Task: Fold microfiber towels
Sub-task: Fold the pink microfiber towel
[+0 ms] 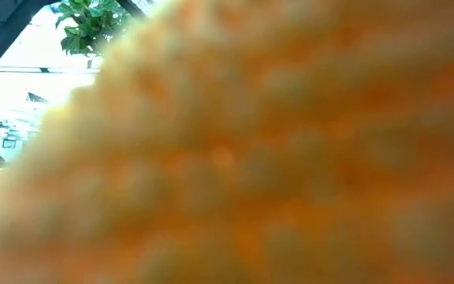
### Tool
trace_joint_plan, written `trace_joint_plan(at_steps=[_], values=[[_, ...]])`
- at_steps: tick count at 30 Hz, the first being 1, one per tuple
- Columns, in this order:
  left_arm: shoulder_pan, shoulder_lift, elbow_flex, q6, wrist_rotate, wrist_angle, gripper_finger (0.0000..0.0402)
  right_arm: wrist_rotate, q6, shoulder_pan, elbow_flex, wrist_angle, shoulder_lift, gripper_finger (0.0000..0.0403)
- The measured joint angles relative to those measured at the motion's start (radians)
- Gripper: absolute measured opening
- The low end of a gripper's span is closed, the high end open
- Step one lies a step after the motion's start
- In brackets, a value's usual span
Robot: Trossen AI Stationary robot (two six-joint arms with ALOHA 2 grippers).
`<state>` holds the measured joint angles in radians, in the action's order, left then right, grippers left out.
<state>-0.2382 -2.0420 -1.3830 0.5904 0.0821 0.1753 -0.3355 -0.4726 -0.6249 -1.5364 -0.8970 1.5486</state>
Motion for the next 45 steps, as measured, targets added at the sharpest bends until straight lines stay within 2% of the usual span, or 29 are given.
trace_joint_plan(at_steps=[8,27,35,41,45], values=[[0.002,-0.074,-0.096,0.003,-0.016,0.021,0.0000,0.005,-0.007,-0.014,0.000,-0.012,-0.008,0.0134],[0.001,-0.073,-0.098,-0.006,-0.017,-0.013,0.0000,0.004,-0.007,-0.023,0.000,-0.030,-0.014,0.0134],[0.004,-0.073,-0.098,0.009,-0.026,-0.012,0.0036,0.004,0.001,-0.023,0.000,-0.030,-0.014,0.0134],[0.006,-0.072,-0.098,-0.017,-0.035,-0.009,0.0006,0.004,0.002,-0.022,0.000,-0.030,-0.013,0.0134],[0.008,-0.072,-0.098,-0.010,-0.058,-0.010,0.0010,0.004,0.002,-0.022,0.000,-0.030,-0.013,0.0134]])
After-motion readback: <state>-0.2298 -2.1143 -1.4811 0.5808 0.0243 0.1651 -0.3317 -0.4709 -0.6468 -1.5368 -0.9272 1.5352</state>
